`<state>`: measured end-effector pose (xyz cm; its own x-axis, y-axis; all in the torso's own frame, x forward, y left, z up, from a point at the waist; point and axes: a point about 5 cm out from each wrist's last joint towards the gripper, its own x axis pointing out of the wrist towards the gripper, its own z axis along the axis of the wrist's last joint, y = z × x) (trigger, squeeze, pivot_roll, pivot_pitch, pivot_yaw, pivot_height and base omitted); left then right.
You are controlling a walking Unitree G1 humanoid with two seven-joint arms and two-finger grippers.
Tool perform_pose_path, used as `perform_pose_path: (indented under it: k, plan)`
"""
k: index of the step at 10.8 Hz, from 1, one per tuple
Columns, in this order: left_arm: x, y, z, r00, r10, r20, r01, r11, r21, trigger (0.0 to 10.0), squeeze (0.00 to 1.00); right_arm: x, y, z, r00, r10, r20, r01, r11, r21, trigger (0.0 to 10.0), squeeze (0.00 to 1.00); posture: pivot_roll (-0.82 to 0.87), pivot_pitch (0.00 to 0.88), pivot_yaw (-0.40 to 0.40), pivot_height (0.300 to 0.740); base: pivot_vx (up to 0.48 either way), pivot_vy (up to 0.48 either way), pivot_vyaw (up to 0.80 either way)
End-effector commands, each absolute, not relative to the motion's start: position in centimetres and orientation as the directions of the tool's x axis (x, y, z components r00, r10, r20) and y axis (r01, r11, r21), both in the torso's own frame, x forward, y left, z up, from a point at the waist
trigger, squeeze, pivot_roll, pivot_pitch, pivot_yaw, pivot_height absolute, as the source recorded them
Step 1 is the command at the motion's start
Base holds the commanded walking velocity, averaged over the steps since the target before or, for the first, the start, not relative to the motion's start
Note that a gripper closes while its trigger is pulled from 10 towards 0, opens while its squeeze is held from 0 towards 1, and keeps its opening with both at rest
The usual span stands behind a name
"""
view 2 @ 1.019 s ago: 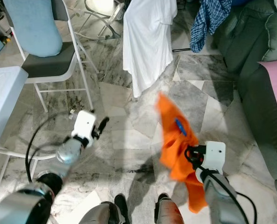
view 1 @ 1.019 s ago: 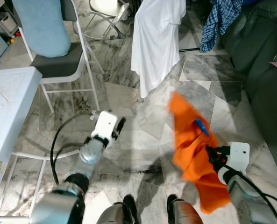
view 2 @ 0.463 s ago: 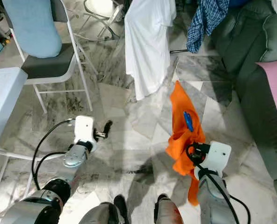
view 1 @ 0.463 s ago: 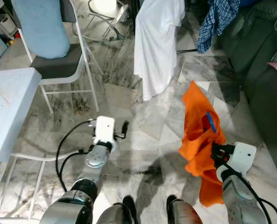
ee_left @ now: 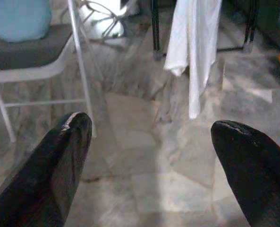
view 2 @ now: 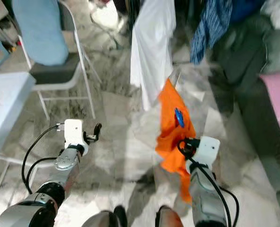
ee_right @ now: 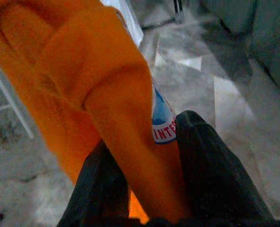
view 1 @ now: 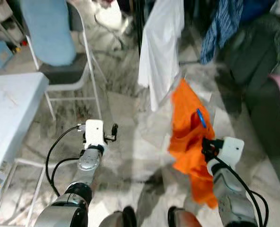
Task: Hang hanger
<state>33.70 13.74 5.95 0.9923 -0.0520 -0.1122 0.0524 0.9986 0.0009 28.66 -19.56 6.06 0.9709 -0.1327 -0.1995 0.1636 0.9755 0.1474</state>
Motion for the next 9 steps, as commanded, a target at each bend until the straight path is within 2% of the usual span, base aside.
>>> perform_pose_path:
  k: [1,3,5,7,9]
  plan:
    - [33.7,14.0,5.8,0.991,-0.032,-0.132,0.031,0.999,-0.009,10.0,0.0,28.8,-19.2,6.1,0.976,-0.115,-0.183,0.143,0.978,0.15,10.0,0.0,-0.23,0.077,0.096,0.74,0.0,0.0,0.0]
    - [33.8,13.5,5.6,0.987,-0.022,-0.158,0.015,0.999,-0.047,10.0,0.0,29.0,-18.6,5.4,0.975,-0.112,-0.193,0.141,0.98,0.144,10.0,0.0,-0.22,0.021,0.092,0.74,0.0,0.0,0.0]
    - [33.6,12.9,5.3,0.984,-0.02,-0.178,0.011,0.999,-0.051,10.0,0.0,28.6,-18.4,4.4,0.968,-0.121,-0.221,0.153,0.979,0.136,10.0,0.0,-0.21,0.023,0.083,0.74,0.0,0.0,0.0]
    - [33.4,12.9,5.0,0.979,-0.093,-0.182,0.084,0.995,-0.052,10.0,0.0,28.8,-17.4,4.2,0.968,-0.126,-0.215,0.158,0.978,0.139,10.0,0.0,-0.21,0.022,0.085,0.74,0.0,0.0,0.0]
    - [33.5,12.5,5.2,0.98,-0.106,-0.168,0.094,0.992,-0.079,10.0,0.0,28.8,-17.3,3.7,0.965,-0.148,-0.216,0.176,0.977,0.117,10.0,0.0,-0.21,0.017,0.102,0.74,0.0,0.0,0.0]
